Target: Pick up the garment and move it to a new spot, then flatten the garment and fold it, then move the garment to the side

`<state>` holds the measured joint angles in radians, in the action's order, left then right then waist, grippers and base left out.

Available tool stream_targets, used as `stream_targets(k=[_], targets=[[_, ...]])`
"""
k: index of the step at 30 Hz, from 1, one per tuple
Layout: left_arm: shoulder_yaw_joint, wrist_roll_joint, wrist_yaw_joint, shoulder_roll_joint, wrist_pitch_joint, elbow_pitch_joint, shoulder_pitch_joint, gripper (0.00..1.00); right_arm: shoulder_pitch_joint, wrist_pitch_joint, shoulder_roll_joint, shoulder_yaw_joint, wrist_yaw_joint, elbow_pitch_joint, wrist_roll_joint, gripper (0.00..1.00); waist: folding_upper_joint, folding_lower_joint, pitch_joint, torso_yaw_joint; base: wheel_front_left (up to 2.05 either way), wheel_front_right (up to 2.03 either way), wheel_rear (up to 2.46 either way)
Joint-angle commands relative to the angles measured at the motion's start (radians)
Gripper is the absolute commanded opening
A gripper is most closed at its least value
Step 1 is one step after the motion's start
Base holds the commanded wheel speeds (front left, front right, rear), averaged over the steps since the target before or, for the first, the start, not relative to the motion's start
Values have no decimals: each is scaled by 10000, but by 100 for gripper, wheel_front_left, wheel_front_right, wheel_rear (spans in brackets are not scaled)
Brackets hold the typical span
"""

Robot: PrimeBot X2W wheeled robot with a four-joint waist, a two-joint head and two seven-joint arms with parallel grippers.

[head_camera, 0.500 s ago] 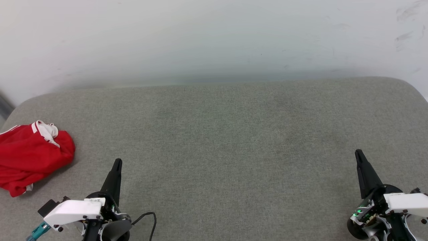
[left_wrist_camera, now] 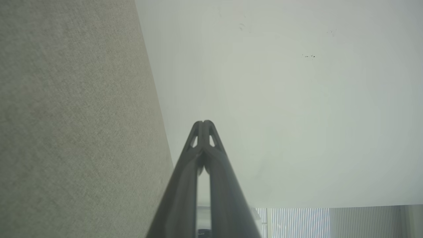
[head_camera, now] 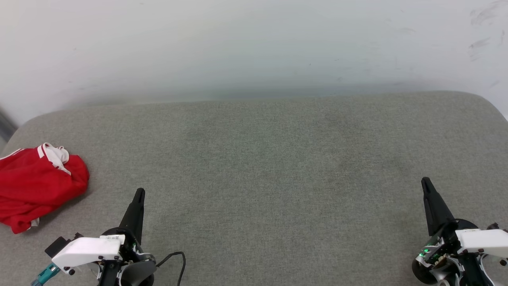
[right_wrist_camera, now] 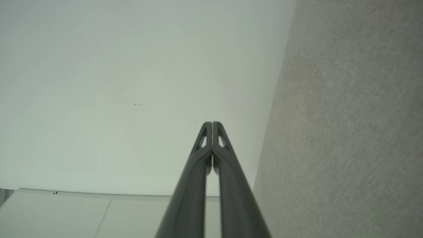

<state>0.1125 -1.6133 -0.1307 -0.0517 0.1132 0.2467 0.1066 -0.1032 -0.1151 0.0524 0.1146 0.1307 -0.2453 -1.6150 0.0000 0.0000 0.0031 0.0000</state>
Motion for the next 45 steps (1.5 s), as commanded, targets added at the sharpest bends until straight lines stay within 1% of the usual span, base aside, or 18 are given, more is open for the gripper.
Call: stream_targets(k=[1, 12, 13, 16, 20, 26, 29, 33, 37, 45], targets=[[50, 29, -25, 16, 51, -3, 77, 0, -127, -18, -32, 7, 0, -10, 60, 0, 0, 0, 0, 0, 0, 0, 0], [49, 28, -25, 16, 50, -3, 77, 0, -127, -19, -32, 7, 0, -10, 60, 0, 0, 0, 0, 0, 0, 0, 0], [2, 0, -2, 0, 2, 0, 0, 100, 0, 0, 0, 0, 0, 0, 0, 100, 0, 0, 0, 0, 0, 0, 0], [-46, 1, 2, 27, -16, 202, -167, 100, 186, 12, -6, -14, -2, -224, 3, 100, 0, 0, 0, 0, 0, 0, 0], [-115, 107, 2, 26, -228, -5, -253, 100, 252, 225, -6, -89, -2, -162, 176, 100, 0, 0, 4, -5, 0, 0, 0], [-10, 562, 2, 24, -476, -141, -352, 100, 312, 475, -7, -68, -2, -107, 588, 100, 0, 0, 8, -13, 0, 0, 0], [65, 1037, 45, 23, -620, -273, -367, 100, 336, 620, -8, 3, -1, -10, 1050, 100, 0, 0, 12, -16, 0, 0, 0], [122, 1762, 208, 22, -803, -538, -383, 100, 367, 805, -8, 59, -1, 222, 1888, 100, 0, 0, 21, -15, 0, 0, 0], [132, 2611, 497, 21, -978, -907, -419, 100, 424, 982, -8, 70, -1, 484, 2678, 100, 0, 0, 31, -12, 0, 0, 0], [-199, 4400, 1068, 19, -1306, -1483, -613, 100, 572, 1311, -9, -113, -1, 1076, 4474, 100, 0, 0, 53, -10, 0, 0, 0]])
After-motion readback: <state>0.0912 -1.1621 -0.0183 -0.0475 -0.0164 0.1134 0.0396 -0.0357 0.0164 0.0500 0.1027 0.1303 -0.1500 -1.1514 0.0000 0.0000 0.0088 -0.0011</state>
